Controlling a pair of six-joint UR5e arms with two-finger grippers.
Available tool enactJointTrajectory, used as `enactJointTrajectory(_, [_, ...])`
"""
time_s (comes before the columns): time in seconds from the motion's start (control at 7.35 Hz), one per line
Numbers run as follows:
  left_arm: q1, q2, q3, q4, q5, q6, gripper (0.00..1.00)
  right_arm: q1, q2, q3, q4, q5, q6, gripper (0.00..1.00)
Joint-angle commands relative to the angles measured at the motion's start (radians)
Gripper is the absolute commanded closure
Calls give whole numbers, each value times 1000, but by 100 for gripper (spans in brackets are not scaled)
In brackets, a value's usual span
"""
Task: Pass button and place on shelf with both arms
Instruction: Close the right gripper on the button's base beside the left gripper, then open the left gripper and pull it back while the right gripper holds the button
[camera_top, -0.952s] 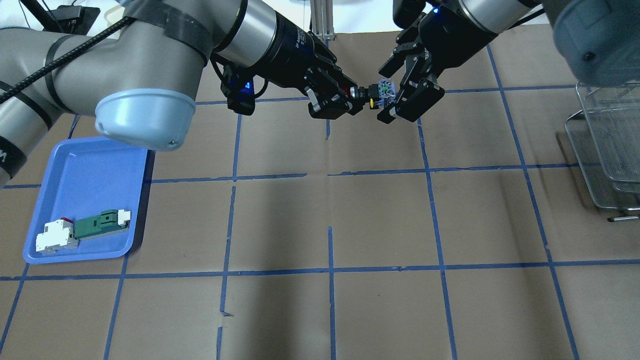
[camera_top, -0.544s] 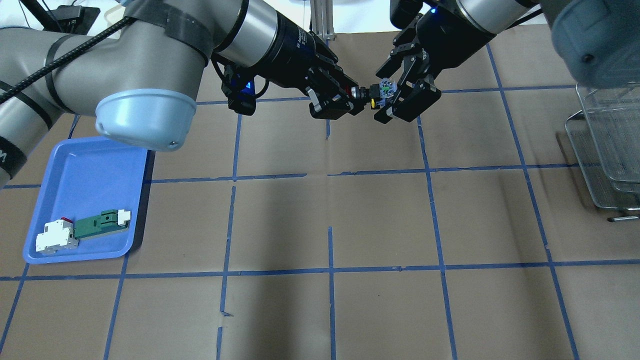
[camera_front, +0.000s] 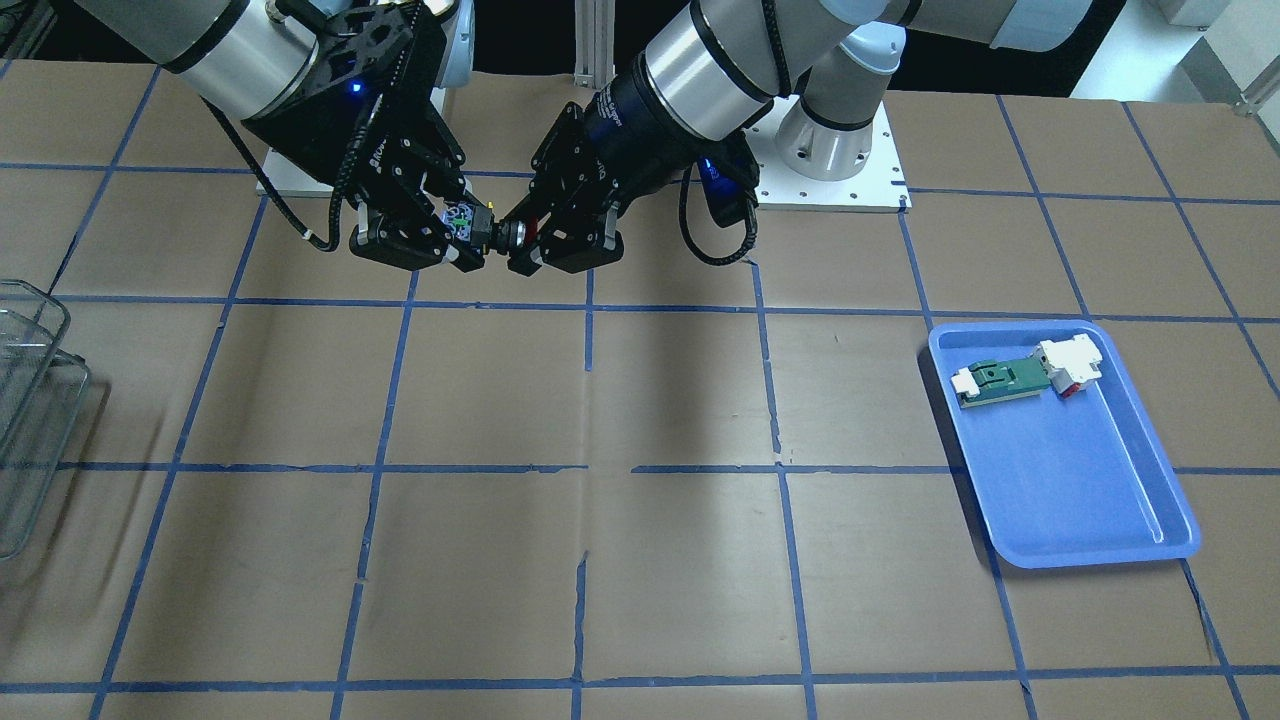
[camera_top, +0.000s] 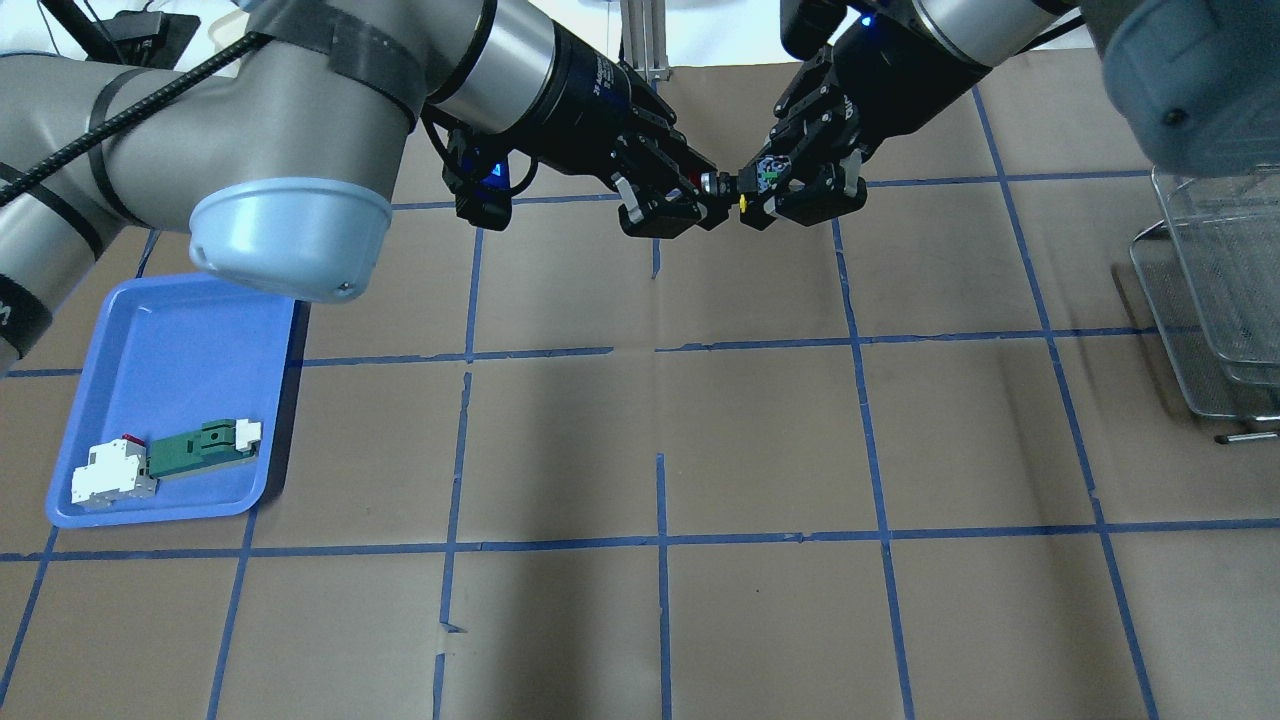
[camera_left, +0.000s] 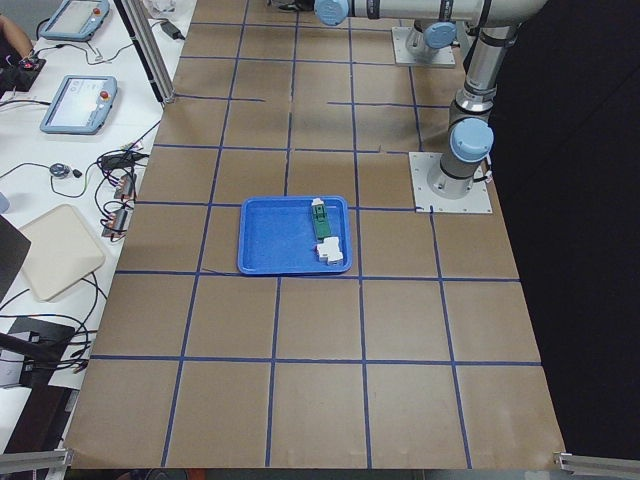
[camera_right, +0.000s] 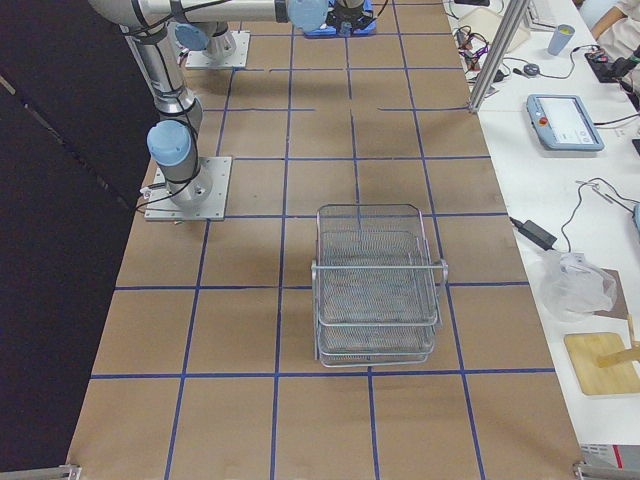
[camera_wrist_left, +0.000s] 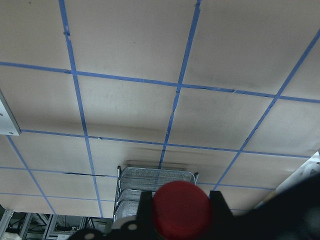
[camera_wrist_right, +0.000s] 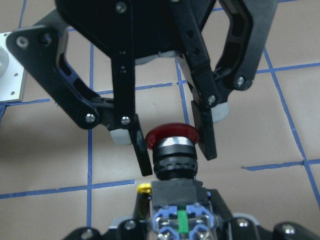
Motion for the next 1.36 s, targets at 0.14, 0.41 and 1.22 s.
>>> enactJointTrajectory(0.14, [0, 1, 5, 1, 8, -50, 4, 0, 0, -1, -1, 2, -10, 80])
enactJointTrajectory(0.41, [0, -1, 1, 1, 6, -42, 1, 0, 2, -1, -1, 2, -9, 80])
enactJointTrajectory(1.22, [268, 6, -8, -111, 254, 761, 7, -401, 50, 67, 0, -161, -323, 80])
